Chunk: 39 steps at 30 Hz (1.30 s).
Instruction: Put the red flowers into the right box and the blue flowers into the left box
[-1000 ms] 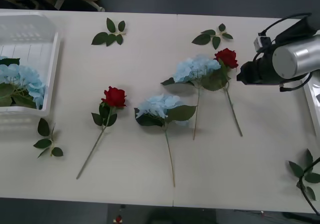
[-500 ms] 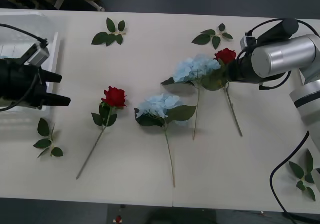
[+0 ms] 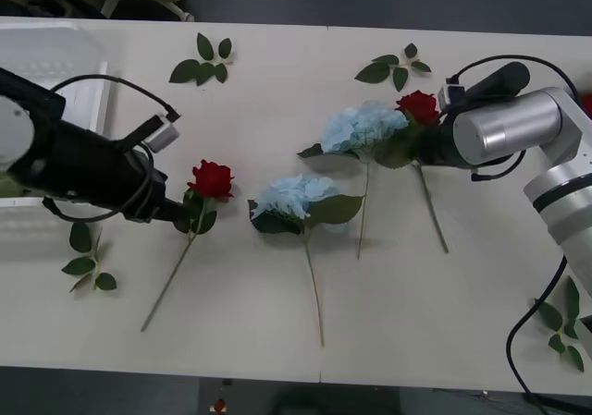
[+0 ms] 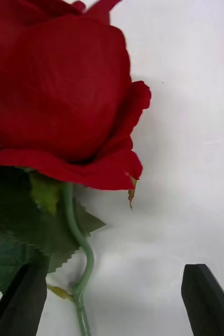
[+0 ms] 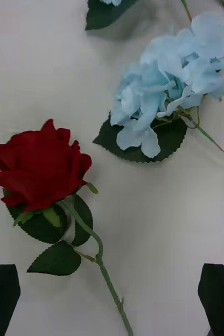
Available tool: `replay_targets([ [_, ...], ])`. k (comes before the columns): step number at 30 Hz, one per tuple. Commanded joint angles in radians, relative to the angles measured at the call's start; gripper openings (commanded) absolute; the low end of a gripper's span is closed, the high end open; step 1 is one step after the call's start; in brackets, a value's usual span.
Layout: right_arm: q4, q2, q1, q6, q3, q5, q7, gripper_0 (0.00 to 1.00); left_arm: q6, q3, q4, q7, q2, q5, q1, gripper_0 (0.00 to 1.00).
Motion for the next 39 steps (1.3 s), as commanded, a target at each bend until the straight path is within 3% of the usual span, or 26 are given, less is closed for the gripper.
replay_targets([
  [1,0.006,0.001,-0.037,-0.023,0.003,0.002,0.0,0.76,-0.006,-0.059,-0.068,0.114,0.009,-0.063,-0.038,1.0],
  [15,0.076,0.021,-0.037,-0.132,0.014,-0.029,0.007,0.76,-0.006,-0.248,-0.078,0.145,-0.011,-0.289,-0.072,1.0],
  [29,0.127,0.03,-0.037,-0.193,0.067,-0.063,0.026,0.68,-0.009,-0.28,-0.051,0.163,-0.138,-0.505,-0.075,1.0],
  [31,0.141,0.033,-0.037,-0.204,0.072,-0.066,0.029,0.62,-0.011,-0.278,-0.026,0.163,-0.149,-0.51,-0.075,1.0],
  [32,0.142,0.033,-0.037,-0.205,0.074,-0.066,0.03,0.53,-0.018,-0.28,-0.009,0.16,-0.149,-0.511,-0.073,1.0],
  [33,0.142,0.033,-0.038,-0.205,0.074,-0.066,0.03,0.51,-0.02,-0.28,-0.008,0.16,-0.15,-0.511,-0.073,1.0],
  [39,0.142,0.035,-0.037,-0.205,0.074,-0.073,0.032,0.0,-0.024,-0.292,0.012,0.158,-0.149,-0.534,-0.073,1.0],
])
